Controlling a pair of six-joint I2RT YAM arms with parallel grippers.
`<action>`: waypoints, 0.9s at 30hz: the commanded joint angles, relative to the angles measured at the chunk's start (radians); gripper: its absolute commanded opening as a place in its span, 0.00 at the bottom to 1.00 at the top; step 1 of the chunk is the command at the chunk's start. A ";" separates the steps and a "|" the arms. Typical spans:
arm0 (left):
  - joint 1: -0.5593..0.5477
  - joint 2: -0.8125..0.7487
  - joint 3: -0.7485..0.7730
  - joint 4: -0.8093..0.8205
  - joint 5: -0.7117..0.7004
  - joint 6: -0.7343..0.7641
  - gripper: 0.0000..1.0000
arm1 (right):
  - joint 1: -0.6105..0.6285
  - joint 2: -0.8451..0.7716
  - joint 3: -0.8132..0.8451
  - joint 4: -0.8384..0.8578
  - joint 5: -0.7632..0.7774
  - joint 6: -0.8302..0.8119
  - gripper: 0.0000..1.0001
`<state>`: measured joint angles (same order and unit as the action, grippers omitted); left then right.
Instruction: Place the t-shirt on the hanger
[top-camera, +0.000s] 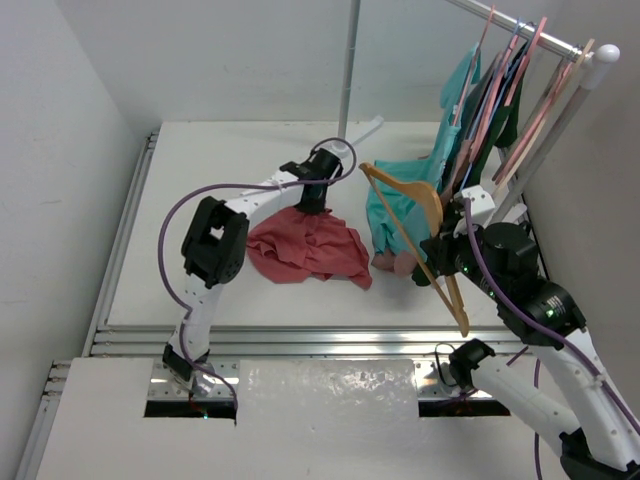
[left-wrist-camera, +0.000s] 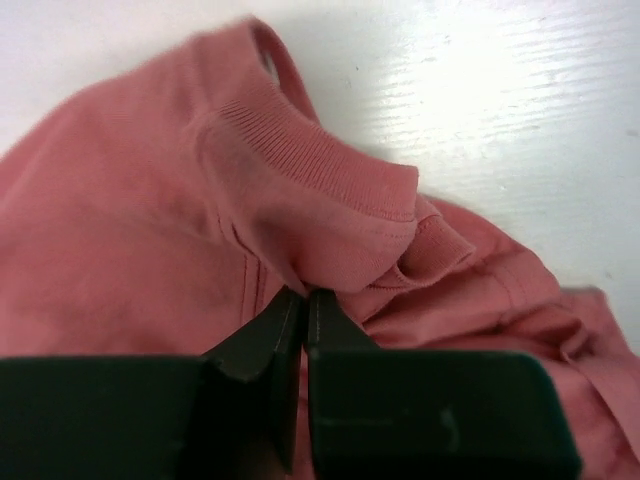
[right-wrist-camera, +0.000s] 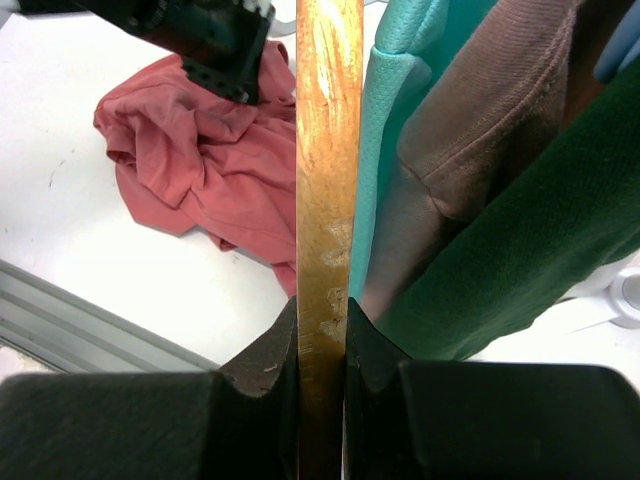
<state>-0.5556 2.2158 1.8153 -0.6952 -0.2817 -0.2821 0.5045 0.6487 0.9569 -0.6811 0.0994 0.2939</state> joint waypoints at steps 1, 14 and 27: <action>-0.015 -0.172 0.015 0.002 -0.030 0.011 0.01 | -0.003 0.011 0.003 0.081 -0.018 -0.006 0.00; -0.219 -0.674 -0.456 -0.277 -0.205 -0.235 0.02 | -0.003 -0.030 -0.026 0.092 -0.029 0.008 0.00; -0.213 -0.878 -0.680 -0.277 -0.183 -0.289 0.56 | -0.003 -0.026 -0.057 0.095 -0.155 -0.005 0.00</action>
<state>-0.7589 1.3621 1.0931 -1.0348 -0.4908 -0.5636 0.5045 0.6197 0.8783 -0.6537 -0.0105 0.2947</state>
